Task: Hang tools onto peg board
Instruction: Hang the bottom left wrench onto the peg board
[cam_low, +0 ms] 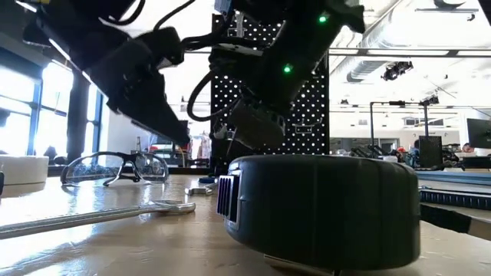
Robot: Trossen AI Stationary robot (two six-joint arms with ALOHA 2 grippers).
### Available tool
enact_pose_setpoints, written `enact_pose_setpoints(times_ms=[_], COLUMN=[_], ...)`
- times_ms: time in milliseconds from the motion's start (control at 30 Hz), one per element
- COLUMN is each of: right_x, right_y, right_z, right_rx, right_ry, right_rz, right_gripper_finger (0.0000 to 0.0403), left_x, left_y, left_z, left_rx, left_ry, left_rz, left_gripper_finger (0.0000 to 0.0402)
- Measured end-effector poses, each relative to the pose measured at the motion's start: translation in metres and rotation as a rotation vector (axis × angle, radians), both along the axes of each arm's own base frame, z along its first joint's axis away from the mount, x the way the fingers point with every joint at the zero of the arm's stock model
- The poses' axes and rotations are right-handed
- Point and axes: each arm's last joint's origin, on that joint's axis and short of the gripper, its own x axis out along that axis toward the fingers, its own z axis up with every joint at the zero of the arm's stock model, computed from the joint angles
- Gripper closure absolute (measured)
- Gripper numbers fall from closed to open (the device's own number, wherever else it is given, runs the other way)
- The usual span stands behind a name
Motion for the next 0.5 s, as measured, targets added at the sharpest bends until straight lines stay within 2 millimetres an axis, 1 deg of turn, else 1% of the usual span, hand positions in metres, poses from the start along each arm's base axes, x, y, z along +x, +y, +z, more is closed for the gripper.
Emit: enact_pose_setpoints(times_ms=[133, 300, 433, 500], right_x=[0.005, 0.009, 0.013, 0.014], right_y=[-0.015, -0.034, -0.042, -0.043], right_z=[0.001, 0.001, 0.002, 0.001], right_rx=[-0.018, -0.013, -0.006, 0.062], right_ry=[0.001, 0.007, 0.011, 0.034], right_rz=[0.0, -0.016, 0.013, 0.09], right_gripper_finger=[0.0207, 0.0207, 0.0207, 0.0206], left_x=[0.005, 0.013, 0.016, 0.017], left_y=[-0.008, -0.016, -0.018, -0.018], left_z=[-0.018, -0.041, -0.052, -0.054], left_rx=[-0.035, -0.056, -0.064, -0.068], left_ry=[0.002, -0.035, -0.061, -0.074], left_rz=[0.035, 0.088, 0.137, 0.148], left_gripper_finger=[0.0238, 0.0237, 0.0237, 0.0237])
